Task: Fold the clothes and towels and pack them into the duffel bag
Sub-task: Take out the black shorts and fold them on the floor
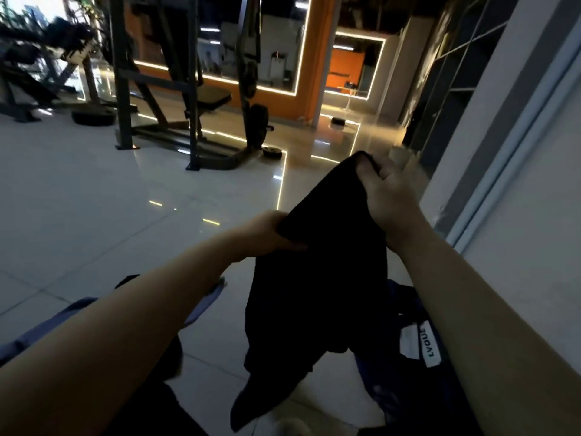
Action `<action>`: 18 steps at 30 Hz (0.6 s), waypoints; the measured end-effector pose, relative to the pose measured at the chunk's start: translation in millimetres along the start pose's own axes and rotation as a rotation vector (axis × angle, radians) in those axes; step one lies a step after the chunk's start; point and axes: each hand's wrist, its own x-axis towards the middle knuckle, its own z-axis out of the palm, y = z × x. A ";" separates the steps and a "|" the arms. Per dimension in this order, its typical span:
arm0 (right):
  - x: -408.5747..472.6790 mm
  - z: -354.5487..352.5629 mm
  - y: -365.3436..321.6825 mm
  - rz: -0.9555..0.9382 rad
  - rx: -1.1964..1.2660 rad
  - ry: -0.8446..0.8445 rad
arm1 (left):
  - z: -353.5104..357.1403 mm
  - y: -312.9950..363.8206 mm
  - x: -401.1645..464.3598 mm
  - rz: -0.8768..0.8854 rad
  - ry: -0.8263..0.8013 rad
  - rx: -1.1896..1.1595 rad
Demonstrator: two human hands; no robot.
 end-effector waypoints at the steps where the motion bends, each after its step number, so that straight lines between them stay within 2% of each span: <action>1: -8.3 -10.3 -6.9 0.045 0.051 0.030 | 0.1 3.6 -11.1 -0.009 -0.014 -0.020; 3: -26.3 -25.0 -12.1 0.104 0.076 0.052 | 1.2 10.1 -32.3 -0.021 -0.036 -0.034; 7: -48.5 -39.6 -9.6 0.177 -0.009 0.018 | 7.9 22.1 -57.7 -0.006 -0.041 0.080; 10: -49.7 -49.1 8.7 0.290 0.050 0.053 | 8.5 13.4 -61.4 0.041 0.056 0.117; 12: -43.8 -54.2 30.6 0.400 0.039 0.146 | 11.1 -2.4 -58.9 0.063 0.124 0.247; 14: -32.8 -56.2 52.8 0.473 0.031 0.166 | 11.5 -18.3 -52.7 0.070 0.166 0.371; 18: -10.6 -43.2 87.2 0.505 0.081 0.146 | -2.4 -36.9 -40.5 -0.009 0.210 0.243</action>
